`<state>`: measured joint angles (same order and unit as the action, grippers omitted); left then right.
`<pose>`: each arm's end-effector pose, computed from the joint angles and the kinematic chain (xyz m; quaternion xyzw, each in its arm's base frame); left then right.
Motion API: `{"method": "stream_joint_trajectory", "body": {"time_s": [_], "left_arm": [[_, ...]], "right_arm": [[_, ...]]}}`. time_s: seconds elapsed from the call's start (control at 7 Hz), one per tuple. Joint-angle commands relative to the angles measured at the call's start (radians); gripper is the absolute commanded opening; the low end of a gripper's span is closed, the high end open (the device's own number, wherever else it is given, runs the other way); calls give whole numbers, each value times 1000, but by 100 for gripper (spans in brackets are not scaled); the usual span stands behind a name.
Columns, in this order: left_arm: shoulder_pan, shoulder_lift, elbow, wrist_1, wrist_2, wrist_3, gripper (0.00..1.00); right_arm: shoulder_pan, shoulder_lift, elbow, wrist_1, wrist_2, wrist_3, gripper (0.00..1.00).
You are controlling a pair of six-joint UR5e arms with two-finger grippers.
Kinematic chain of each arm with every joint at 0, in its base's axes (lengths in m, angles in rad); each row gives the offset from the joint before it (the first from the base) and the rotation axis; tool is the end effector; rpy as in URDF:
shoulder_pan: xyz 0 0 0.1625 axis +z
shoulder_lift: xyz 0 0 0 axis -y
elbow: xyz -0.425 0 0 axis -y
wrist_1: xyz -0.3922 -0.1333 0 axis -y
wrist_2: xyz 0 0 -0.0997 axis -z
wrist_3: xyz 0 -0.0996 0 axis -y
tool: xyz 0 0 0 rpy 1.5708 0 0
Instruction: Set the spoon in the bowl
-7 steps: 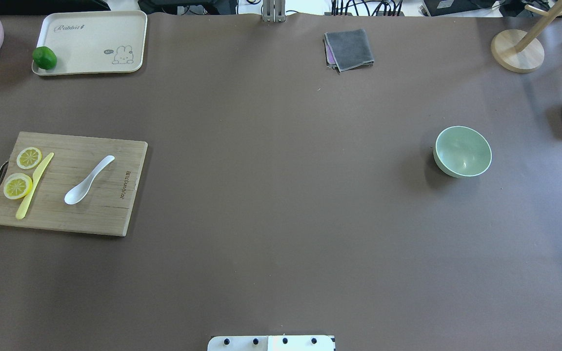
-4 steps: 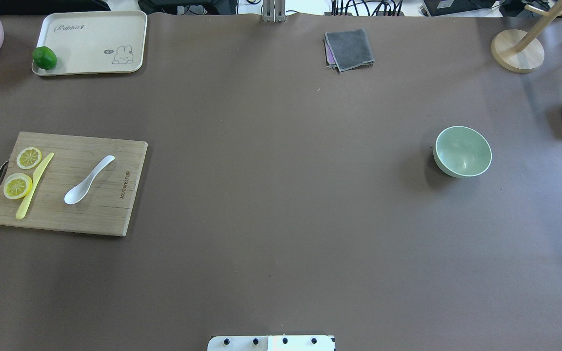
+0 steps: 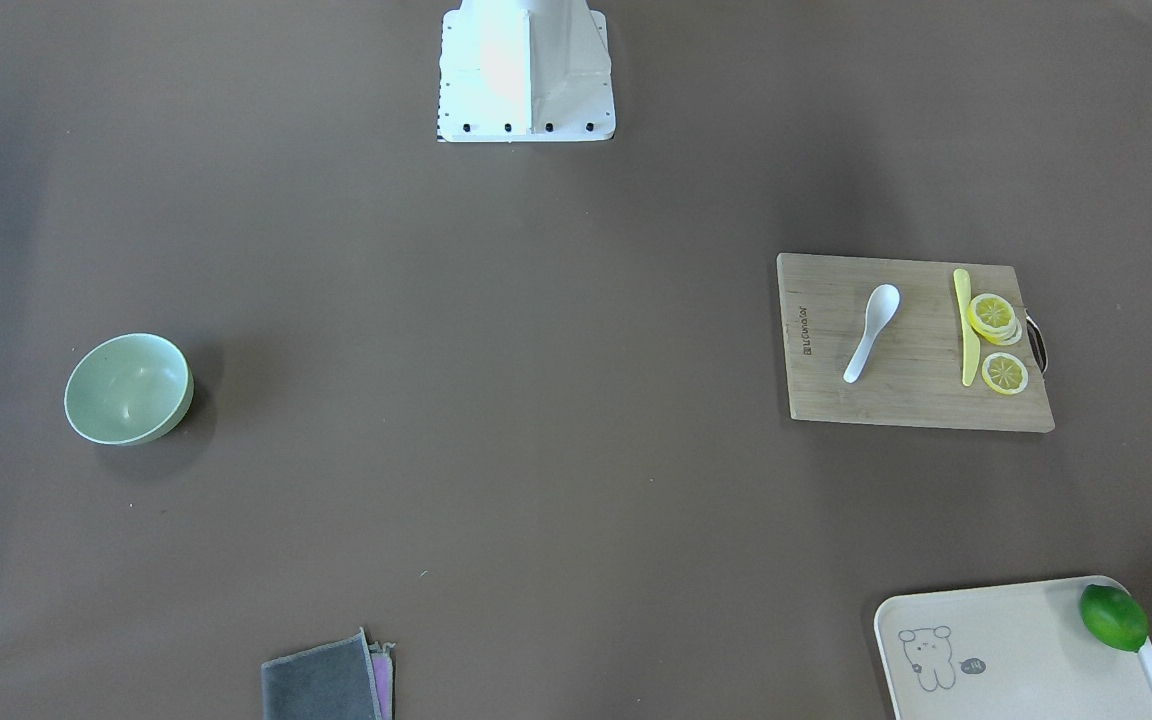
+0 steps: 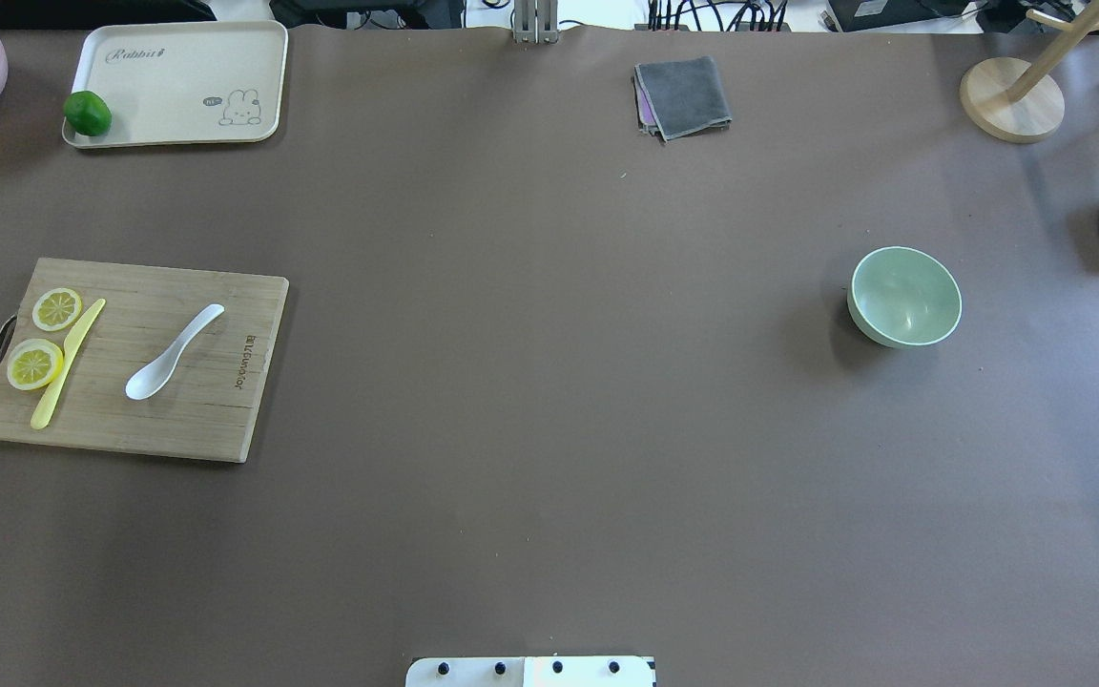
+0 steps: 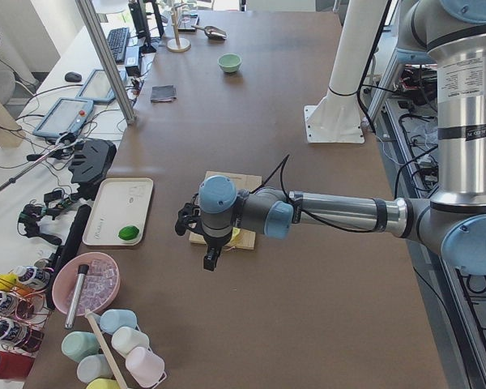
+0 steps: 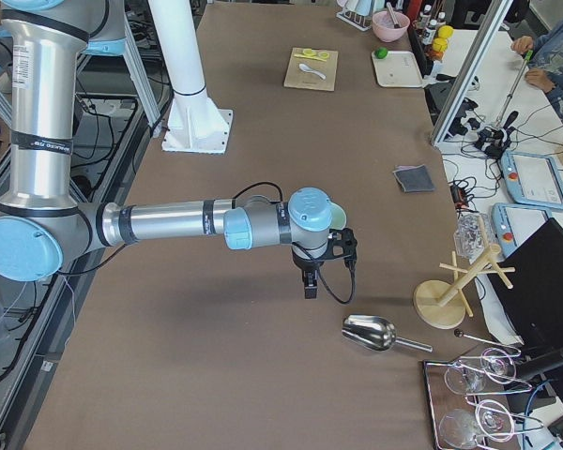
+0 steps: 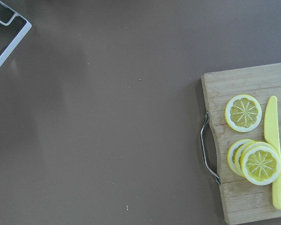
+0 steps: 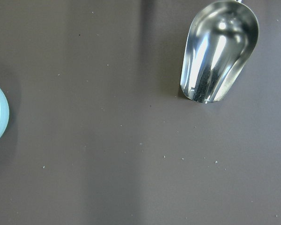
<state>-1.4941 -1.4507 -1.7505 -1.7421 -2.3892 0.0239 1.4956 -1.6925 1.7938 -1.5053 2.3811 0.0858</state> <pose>-0.0257 -0.4565 0.6045 0.0952 0.3979 0.0916 0.9079 0.0273 -0.4516 0.5958 0.0447 -0.3977 -0.0280 0.9160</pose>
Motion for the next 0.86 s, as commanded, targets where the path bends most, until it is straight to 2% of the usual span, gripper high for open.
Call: {"method": "stream_joint_trajectory", "body": {"time_s": [0.0, 0.29, 0.43, 0.57, 0.71], "left_arm": [[6, -31, 3, 3, -2, -4, 98], [38, -39, -14, -35, -100, -43, 98], [130, -57, -21, -101, -78, -187, 98], [199, -91, -33, -173, -1, -244, 97], [256, -106, -56, -204, 11, -295, 97]], "right_arm": [[-3, 5, 1, 4, 1, -3, 100], [-72, 4, -4, 130, 9, 3, 100], [-131, 4, -1, 196, 16, 11, 100], [-173, 7, 5, 217, 35, 111, 100], [-251, 23, 7, 274, 29, 231, 100]]}}
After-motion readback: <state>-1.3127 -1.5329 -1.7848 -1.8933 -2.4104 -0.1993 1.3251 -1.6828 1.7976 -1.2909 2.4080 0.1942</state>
